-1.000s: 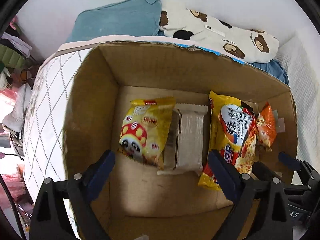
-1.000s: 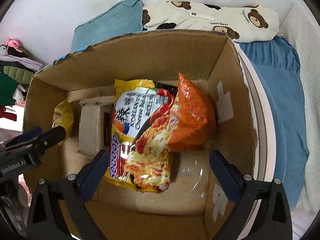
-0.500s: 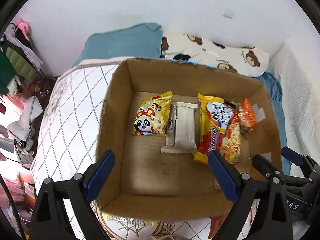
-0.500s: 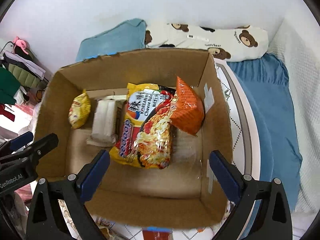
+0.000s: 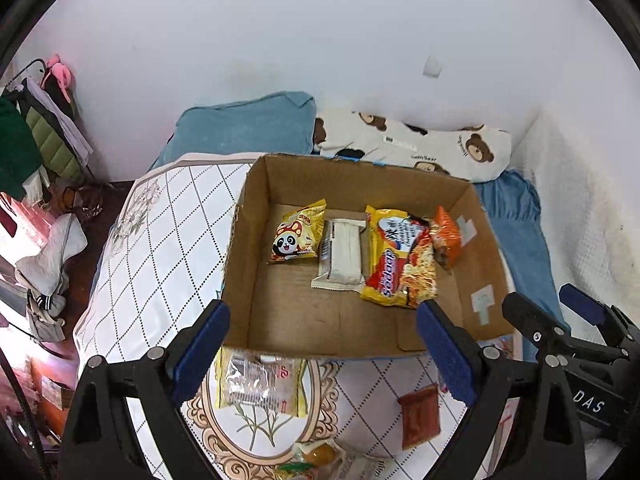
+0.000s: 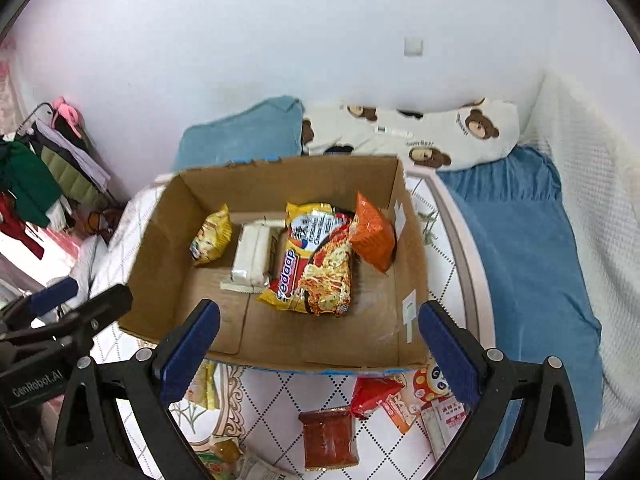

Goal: Organize snacks
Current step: 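Grasp the watermelon candy bag with the left gripper while the right grasps the brown jerky pack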

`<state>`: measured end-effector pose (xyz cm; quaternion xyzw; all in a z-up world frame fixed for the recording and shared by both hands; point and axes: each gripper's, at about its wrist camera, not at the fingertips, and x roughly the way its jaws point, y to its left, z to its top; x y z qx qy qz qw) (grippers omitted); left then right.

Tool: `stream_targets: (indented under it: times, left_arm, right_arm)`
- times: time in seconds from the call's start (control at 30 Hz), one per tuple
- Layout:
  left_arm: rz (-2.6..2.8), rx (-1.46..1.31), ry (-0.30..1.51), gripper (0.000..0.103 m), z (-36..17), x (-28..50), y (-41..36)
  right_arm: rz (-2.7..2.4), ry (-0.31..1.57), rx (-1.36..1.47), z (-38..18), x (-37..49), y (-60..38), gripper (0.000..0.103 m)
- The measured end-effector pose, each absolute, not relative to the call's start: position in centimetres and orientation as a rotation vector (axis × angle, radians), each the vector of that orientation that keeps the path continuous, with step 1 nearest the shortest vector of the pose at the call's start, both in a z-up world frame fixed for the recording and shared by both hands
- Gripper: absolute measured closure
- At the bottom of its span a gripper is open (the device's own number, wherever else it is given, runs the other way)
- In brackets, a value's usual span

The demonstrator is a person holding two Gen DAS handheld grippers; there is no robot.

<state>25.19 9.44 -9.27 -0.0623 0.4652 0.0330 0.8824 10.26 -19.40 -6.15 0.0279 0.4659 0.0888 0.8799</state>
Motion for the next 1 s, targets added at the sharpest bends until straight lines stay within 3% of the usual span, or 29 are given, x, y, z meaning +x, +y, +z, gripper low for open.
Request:
stream_targets:
  times: [0.23, 0.43, 0.47, 0.53, 0.73, 0.77, 0.9, 1.0]
  left_arm:
    - [0.058, -0.159, 1.003, 0.008, -9.7, 22.1, 9.6]
    - [0.087, -0.152, 1.224, 0.008, -17.6, 18.3, 10.7]
    - [0.085, -0.163, 1.28, 0.008, -19.5, 17.7, 11.0]
    - [0.081, -0.161, 1.394, 0.008, -23.4, 16.3, 11.3]
    - [0.031, -0.172, 1.647, 0.008, -33.3, 13.8, 10.1]
    - [0.022, -0.17, 1.662, 0.009, -34.2, 13.8, 9.8]
    - [0.028, -0.171, 1.677, 0.051, -36.1, 13.6, 9.5]
    - [0.055, -0.225, 1.649, 0.053, -35.6, 13.3, 10.9]
  right_arm:
    - [0.2, 0.983, 0.113, -5.3, 6.9, -20.4, 0.002]
    - [0.201, 1.11, 0.147, -10.6, 3.9, -21.7, 0.002]
    - [0.197, 1.138, 0.151, -12.0, 3.4, -22.0, 0.007]
    - [0.188, 1.189, 0.166, -14.5, 2.7, -22.5, 0.039]
    - [0.182, 1.337, 0.162, -21.3, 2.4, -22.5, 0.04]
    - [0.181, 1.355, 0.155, -22.2, 2.6, -22.2, 0.04]
    - [0.176, 1.408, 0.062, -25.4, 3.6, -20.1, 0.038]
    - [0.166, 1.446, -0.004, -27.7, 3.8, -18.9, 0.04]
